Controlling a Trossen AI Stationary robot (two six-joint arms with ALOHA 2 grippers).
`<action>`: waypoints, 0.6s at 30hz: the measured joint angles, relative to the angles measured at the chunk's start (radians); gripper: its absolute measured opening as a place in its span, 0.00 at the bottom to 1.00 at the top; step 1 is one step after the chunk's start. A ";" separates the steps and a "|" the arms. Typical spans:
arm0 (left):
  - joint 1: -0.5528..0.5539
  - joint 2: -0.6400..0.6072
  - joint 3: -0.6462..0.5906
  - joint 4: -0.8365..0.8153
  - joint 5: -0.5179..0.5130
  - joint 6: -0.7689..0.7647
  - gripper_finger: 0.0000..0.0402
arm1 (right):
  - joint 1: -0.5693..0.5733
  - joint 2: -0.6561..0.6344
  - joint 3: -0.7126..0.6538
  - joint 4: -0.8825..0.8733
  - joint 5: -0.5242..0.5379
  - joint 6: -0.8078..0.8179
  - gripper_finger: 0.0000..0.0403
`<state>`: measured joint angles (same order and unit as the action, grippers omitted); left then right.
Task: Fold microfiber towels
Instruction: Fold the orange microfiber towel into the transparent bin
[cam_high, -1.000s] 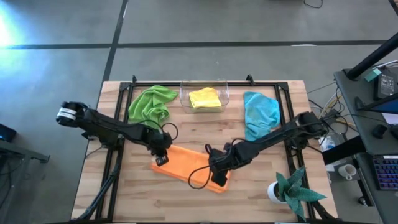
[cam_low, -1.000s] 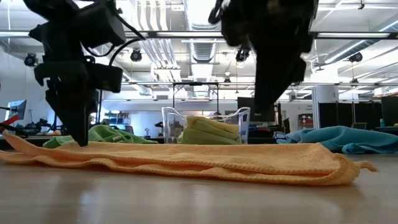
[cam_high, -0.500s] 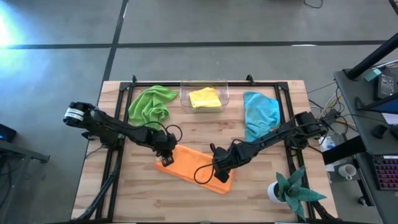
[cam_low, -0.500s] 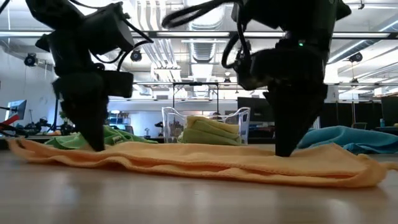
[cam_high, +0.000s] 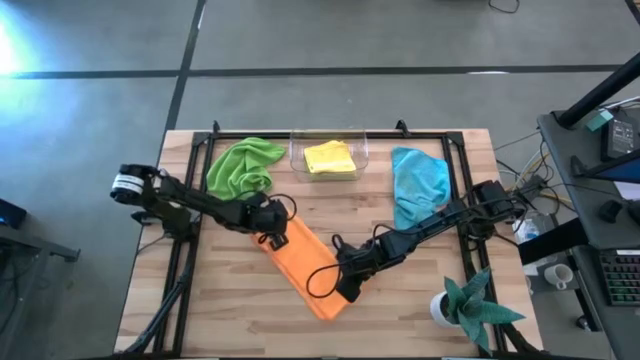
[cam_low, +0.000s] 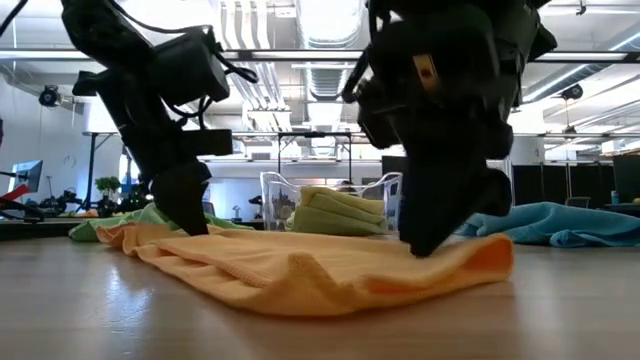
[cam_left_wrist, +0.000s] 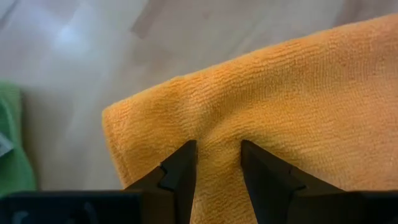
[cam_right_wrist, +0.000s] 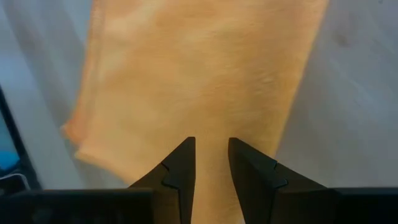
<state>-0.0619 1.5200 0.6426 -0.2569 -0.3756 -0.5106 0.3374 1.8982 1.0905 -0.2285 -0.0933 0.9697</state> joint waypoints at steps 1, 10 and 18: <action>0.003 -0.011 0.001 -0.013 0.003 0.000 0.28 | 0.000 -0.001 0.009 -0.006 0.000 -0.001 0.23; -0.023 -0.132 0.049 -0.039 0.118 -0.007 0.28 | 0.003 -0.009 0.102 -0.157 0.007 -0.061 0.23; -0.161 -0.165 0.056 0.052 0.139 -0.007 0.28 | 0.003 -0.074 0.117 -0.251 0.100 -0.106 0.23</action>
<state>-0.2229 1.3552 0.6991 -0.2053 -0.2363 -0.5179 0.3401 1.8245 1.2078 -0.4795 0.0064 0.8637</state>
